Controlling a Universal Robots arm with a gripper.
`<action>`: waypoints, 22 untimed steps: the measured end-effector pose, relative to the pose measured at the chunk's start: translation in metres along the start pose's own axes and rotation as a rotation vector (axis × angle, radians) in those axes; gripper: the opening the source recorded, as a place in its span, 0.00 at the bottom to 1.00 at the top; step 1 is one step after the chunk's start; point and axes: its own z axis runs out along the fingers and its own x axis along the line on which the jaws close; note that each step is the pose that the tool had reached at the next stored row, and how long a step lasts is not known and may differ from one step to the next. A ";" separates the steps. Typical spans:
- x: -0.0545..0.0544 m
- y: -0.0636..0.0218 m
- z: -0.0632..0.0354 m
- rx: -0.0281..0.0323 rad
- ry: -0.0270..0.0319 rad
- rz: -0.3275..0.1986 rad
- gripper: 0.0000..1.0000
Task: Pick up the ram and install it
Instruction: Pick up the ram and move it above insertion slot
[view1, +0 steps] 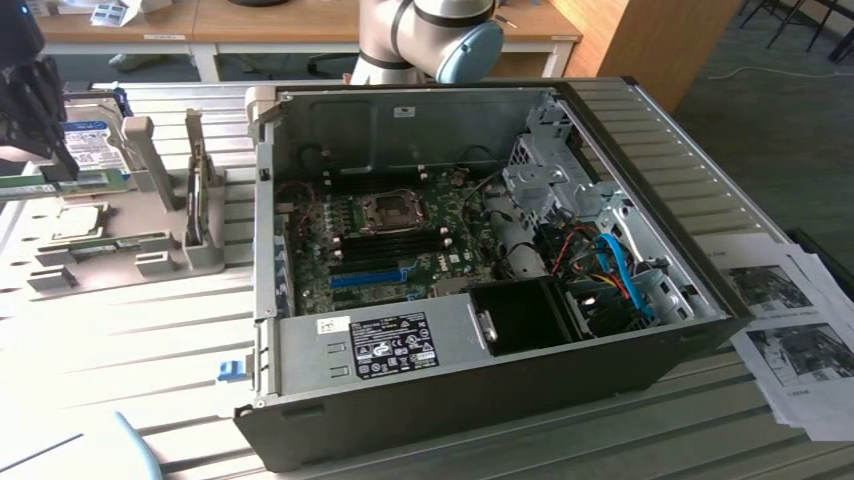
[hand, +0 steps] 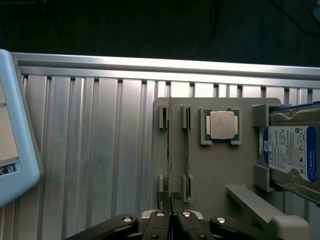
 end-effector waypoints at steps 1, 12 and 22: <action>0.000 0.0000 -0.0012 -0.0001 0.0000 0.000 0.11; 0.000 0.0003 -0.0149 0.0000 0.0009 0.000 0.11; 0.000 0.0007 -0.0274 0.0000 0.0014 0.000 0.11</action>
